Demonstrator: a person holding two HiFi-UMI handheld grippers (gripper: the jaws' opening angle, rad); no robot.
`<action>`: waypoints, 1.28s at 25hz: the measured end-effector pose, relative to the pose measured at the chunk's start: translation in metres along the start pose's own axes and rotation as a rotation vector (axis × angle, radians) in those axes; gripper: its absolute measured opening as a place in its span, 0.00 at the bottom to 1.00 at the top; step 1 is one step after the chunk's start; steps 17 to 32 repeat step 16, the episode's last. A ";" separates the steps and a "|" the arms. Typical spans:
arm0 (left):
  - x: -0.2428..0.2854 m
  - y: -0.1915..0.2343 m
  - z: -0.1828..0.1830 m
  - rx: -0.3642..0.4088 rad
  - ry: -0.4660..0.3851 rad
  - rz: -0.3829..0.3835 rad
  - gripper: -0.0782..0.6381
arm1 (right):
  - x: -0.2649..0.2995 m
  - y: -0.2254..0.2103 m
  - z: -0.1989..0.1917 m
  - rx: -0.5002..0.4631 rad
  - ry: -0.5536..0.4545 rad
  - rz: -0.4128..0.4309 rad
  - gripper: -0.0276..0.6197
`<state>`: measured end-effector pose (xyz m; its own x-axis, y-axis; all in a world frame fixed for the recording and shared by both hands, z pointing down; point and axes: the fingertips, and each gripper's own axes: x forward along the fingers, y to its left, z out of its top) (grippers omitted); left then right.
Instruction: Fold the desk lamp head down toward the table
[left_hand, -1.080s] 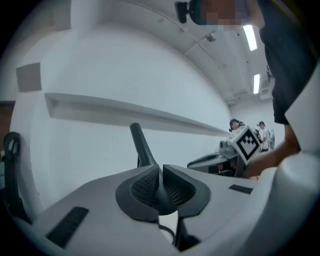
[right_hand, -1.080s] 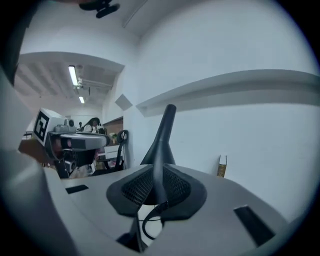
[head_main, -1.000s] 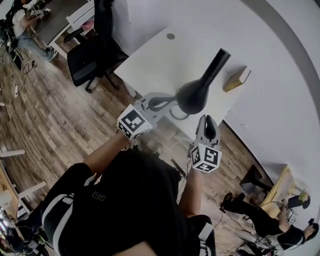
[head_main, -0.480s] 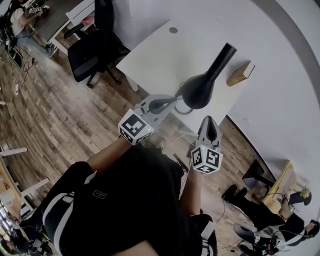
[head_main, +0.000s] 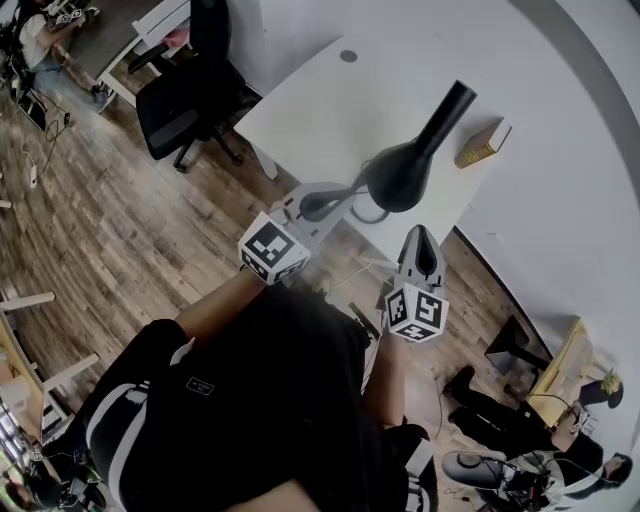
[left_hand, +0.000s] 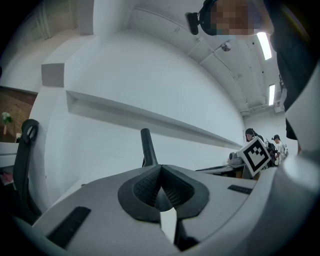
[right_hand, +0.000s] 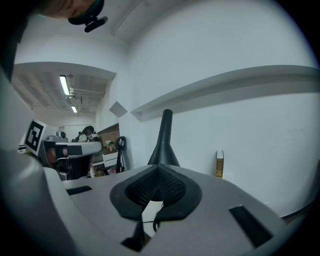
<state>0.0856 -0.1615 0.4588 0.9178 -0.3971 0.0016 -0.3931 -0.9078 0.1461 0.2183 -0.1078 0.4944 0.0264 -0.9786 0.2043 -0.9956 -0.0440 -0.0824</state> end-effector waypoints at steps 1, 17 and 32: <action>0.000 0.000 0.000 0.000 0.000 0.000 0.14 | 0.000 0.000 0.000 -0.001 0.001 0.001 0.06; -0.006 -0.006 -0.001 0.003 0.002 0.000 0.14 | -0.007 0.005 -0.004 -0.013 0.014 0.006 0.06; -0.006 -0.006 -0.001 0.003 0.002 0.000 0.14 | -0.007 0.005 -0.004 -0.013 0.014 0.006 0.06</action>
